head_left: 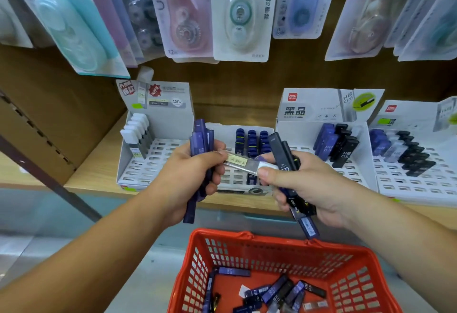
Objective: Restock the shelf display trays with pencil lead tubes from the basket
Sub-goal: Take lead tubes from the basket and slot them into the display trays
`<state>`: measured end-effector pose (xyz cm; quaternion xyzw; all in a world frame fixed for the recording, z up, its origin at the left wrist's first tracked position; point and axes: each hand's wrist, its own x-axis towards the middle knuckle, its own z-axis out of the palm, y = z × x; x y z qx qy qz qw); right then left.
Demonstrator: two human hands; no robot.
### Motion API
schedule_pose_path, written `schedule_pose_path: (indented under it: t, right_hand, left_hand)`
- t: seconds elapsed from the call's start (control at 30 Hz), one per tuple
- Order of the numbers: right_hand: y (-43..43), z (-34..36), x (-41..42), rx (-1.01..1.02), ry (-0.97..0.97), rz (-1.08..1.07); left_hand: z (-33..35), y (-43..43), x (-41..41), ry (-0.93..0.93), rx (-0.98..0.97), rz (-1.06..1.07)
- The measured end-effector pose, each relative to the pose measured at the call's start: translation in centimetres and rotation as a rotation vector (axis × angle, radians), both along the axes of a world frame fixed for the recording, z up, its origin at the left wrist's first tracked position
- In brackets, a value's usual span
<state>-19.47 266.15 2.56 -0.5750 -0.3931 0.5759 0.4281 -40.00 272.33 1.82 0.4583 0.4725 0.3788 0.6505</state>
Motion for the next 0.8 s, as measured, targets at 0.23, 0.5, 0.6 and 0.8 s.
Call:
schedule_pose_path:
  t: [0.23,0.5,0.6,0.8]
  right_hand:
    - [0.5,-0.3,-2.2,0.016,0.166,-0.175]
    - [0.3,0.1,-2.7,0.051,0.118,-0.186]
    - [0.3,0.7,-3.0,0.138,-0.036,-0.212]
    - [2.3,2.8,-5.4,0.205,-0.157,-0.23]
  left_hand:
    - [-0.5,-0.4,-1.6,-0.099,-0.036,0.014]
    - [-0.7,-0.4,-2.7,-0.1,-0.082,-0.024]
    - [-0.8,-0.9,-2.6,-0.061,-0.089,-0.012]
    - [-0.5,-0.5,-4.2,-0.159,-0.145,0.03]
